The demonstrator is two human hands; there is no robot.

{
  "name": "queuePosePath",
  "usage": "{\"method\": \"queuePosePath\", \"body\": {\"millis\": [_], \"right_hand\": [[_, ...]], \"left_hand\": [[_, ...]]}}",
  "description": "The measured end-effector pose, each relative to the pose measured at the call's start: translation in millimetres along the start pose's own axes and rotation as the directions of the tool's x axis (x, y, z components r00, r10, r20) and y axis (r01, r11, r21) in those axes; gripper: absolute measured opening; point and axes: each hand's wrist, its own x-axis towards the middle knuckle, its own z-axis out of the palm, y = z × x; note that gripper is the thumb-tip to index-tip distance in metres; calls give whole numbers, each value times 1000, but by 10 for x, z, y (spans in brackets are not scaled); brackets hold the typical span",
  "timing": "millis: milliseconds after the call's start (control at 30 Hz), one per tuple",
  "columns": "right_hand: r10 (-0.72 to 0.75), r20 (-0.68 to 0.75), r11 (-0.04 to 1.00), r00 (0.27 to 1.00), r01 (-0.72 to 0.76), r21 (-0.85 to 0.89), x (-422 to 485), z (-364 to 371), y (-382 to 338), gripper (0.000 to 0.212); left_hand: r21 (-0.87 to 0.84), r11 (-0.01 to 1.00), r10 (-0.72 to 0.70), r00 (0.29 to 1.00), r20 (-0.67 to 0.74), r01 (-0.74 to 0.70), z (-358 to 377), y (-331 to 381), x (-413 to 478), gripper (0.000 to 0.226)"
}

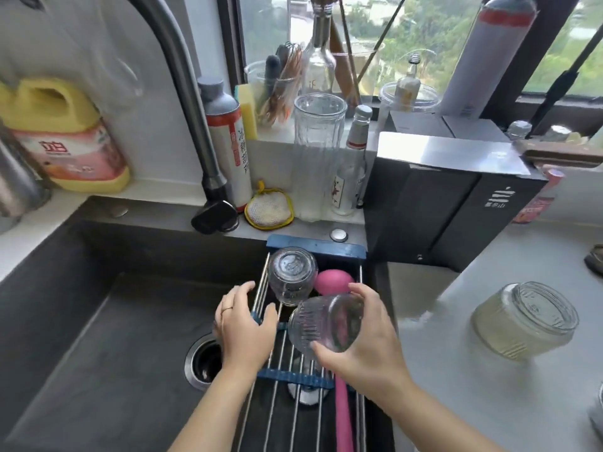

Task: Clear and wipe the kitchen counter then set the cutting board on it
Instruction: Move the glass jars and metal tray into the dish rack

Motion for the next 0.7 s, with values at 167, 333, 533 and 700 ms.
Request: {"method": "queuePosePath", "body": {"millis": [167,333,533,700], "right_hand": [[-117,94,984,989,128,-123,156,438,-160,86],[-127,93,962,988,145,-233,222,693,-165,90],[-129,58,961,990,140,-240,212,821,-139,93],[-112,64,991,992,116,-71,168,772,-114,96]], "left_hand": [[-89,960,-238,943,232,265,-161,-377,-379,55],[-157,953,-200,928,314,258,-146,-385,-523,64],[-80,979,-152,935,320,186,-201,-339,-576,67],[-50,989,-112,938,327,136,-255,-319,-655,64]]}}
